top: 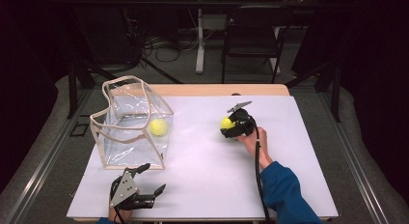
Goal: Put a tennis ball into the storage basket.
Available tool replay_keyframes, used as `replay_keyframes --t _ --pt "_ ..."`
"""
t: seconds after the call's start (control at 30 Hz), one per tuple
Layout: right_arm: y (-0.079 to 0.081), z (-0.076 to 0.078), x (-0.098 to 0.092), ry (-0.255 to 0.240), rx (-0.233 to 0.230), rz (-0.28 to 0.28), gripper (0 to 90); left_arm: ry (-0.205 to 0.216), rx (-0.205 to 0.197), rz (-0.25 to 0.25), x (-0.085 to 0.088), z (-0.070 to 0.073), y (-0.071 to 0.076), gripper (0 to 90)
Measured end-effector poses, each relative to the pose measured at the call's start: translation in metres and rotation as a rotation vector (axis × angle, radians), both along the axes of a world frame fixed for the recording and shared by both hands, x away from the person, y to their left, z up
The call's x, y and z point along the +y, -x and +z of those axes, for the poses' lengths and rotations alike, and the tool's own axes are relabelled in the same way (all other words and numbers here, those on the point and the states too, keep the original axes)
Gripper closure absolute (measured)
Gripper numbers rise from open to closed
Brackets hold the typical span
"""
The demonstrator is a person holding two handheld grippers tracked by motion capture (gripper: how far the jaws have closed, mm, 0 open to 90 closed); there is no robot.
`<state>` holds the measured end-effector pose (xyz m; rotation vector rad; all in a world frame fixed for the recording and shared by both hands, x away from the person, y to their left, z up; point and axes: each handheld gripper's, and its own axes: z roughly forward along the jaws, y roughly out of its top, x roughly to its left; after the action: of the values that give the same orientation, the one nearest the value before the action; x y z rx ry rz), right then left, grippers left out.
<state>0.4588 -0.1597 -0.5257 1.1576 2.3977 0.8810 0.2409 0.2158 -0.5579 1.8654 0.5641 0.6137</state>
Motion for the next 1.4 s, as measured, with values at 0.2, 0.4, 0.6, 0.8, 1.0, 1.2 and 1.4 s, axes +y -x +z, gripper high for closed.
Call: replay_keyframes --t 0.2,0.4,0.6,0.8,1.0,1.2,1.4 --pt "0.005 0.006 0.001 0.003 -0.004 0.012 25.6 0.003 -0.001 0.000 0.001 0.000 0.000 16.0" --pt "0.009 0.011 0.003 0.010 -0.004 0.029 25.7 0.002 -0.004 0.001 0.001 0.000 0.000 16.0" --pt "0.013 0.015 0.005 0.018 0.000 0.052 25.7 0.010 0.001 0.003 0.001 0.000 -0.001 16.0" --pt "0.017 0.020 0.008 0.021 -0.010 0.071 25.8 0.010 0.006 0.003 0.001 -0.001 -0.001 16.0" --pt "0.020 0.027 0.012 0.027 -0.015 0.091 25.8 0.011 0.001 0.003 0.001 0.000 -0.001 16.0" --pt "0.025 0.033 0.013 0.025 -0.014 0.110 25.9 0.014 0.004 -0.001 0.002 -0.001 -0.002 16.0" --pt "0.028 0.036 0.015 0.002 -0.023 0.118 25.9 0.015 0.005 0.000 0.002 -0.001 -0.001 16.0"
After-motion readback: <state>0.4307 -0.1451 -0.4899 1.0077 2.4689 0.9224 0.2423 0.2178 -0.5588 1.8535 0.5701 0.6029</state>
